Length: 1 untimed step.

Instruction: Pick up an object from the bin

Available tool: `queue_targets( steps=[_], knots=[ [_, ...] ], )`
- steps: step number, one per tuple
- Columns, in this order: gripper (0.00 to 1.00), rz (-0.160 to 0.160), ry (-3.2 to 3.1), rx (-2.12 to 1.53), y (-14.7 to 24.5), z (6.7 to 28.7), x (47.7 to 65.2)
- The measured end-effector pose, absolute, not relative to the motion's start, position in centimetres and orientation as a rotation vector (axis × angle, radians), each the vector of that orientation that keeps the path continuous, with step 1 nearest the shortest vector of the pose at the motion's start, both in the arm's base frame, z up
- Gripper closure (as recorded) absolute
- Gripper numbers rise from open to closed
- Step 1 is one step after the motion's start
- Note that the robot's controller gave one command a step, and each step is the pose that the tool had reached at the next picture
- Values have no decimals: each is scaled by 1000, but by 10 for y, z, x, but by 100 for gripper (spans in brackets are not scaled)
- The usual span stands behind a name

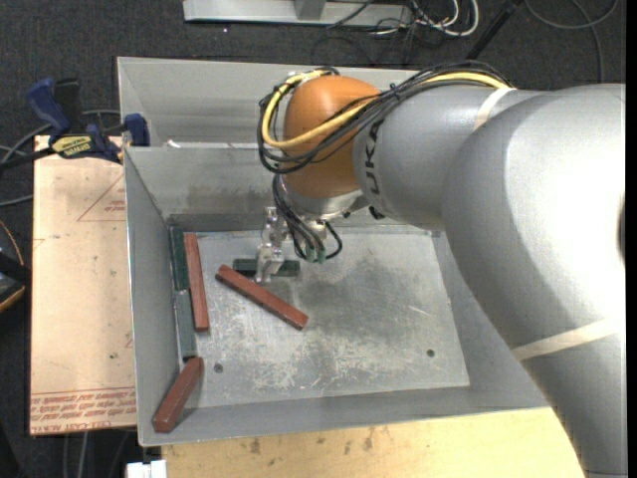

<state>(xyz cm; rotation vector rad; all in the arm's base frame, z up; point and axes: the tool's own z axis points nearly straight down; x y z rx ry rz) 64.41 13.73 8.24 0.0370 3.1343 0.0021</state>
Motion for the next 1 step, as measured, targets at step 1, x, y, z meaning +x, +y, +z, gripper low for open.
queue_targets(
  steps=[1],
  knots=[
    [100, 6, 3125, 210, 157, 242, 639]
  ],
)
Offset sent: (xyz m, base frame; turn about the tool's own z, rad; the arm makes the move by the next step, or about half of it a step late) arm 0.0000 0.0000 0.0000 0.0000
